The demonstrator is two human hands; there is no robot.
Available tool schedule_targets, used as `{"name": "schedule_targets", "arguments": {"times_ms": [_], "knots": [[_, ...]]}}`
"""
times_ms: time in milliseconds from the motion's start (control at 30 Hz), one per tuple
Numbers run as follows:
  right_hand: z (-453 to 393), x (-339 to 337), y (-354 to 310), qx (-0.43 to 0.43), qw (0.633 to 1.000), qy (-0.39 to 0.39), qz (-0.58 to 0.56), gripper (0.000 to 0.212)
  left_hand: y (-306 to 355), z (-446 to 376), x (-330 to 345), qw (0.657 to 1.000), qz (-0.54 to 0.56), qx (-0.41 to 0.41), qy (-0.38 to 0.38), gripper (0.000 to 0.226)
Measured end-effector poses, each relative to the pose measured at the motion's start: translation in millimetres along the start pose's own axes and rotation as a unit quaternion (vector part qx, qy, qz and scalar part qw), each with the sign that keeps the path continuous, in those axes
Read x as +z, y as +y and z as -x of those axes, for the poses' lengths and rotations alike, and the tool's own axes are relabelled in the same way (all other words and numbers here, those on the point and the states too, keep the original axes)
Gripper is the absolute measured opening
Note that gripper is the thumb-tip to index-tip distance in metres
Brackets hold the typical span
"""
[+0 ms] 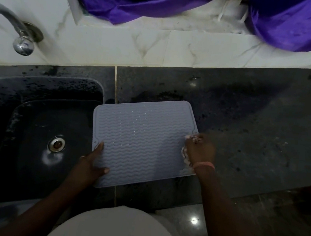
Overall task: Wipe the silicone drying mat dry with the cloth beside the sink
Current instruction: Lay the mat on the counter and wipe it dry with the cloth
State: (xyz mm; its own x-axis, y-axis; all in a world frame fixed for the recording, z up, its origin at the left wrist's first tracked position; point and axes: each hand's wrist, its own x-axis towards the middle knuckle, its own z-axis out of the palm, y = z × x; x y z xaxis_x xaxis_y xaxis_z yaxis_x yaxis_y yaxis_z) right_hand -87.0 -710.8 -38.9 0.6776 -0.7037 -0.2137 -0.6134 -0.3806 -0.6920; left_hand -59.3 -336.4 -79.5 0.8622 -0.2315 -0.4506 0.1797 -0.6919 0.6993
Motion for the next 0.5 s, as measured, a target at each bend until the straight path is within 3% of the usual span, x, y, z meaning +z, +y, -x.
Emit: {"name": "schedule_targets", "arguments": {"times_ms": [67,167,300,367,433,500], "knots": [[-6.7,-18.7,-4.3,0.106,0.977,0.002,-0.184,0.03,-2.4,-3.4,-0.6,1.0,-0.01,-0.017,0.0,0.103],[2.7,-34.4,-5.3,0.229,0.867,-0.129,-0.423,0.031,3.4,-2.7,1.5,0.997,-0.04,-0.057,-0.014,0.103],[21.5,-34.1,4.6,0.267,0.772,-0.192,-0.543,0.028,21.2,6.6,2.7,0.976,-0.203,-0.073,0.035,0.096],[35.7,-32.9,8.8,0.254,0.687,-0.21,-0.647,0.04,40.7,13.1,10.6,0.967,-0.24,-0.021,0.086,0.086],[53.5,-30.2,13.7,0.226,0.62,-0.23,-0.715,0.053,75.4,18.7,16.8,0.984,-0.152,0.051,0.073,0.069],[70.0,-28.0,12.4,0.2,0.573,-0.238,-0.758,0.055,124.7,26.2,18.3,0.997,0.016,0.012,-0.072,0.054]]}}
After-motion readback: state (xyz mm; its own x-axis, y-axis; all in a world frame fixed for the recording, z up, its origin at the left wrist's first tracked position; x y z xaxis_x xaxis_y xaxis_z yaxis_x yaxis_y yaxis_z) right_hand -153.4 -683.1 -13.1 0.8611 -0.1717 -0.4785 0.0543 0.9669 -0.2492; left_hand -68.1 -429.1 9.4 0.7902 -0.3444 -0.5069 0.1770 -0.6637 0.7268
